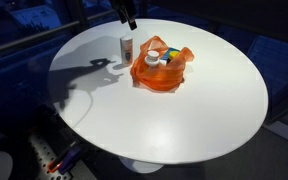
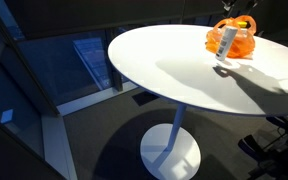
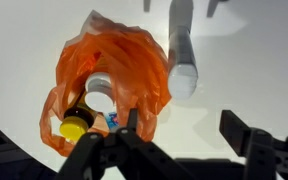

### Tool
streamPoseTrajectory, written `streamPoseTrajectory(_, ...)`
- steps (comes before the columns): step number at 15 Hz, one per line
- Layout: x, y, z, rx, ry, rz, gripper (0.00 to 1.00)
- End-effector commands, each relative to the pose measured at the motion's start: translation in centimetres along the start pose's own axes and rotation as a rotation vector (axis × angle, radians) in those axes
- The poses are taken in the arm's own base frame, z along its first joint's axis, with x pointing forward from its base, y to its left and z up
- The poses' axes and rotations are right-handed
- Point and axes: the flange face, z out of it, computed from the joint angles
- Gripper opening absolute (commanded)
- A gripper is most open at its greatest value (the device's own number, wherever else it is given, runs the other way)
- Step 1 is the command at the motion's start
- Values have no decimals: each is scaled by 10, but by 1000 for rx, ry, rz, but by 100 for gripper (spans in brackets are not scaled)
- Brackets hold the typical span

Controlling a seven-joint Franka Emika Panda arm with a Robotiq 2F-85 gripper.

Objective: Pick up the white rectangular object from the orange plastic and put it on the table

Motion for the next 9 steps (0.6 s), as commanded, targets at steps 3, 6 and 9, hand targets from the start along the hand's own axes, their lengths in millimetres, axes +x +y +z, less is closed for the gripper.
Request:
streamPoseTrajectory(3,8,28,-72,60,-40,-40,100)
streamPoseTrajectory(6,10,43,-96,94,-130,-97,100)
streamPoseTrajectory(9,13,56,-112,105,-196,-125,100)
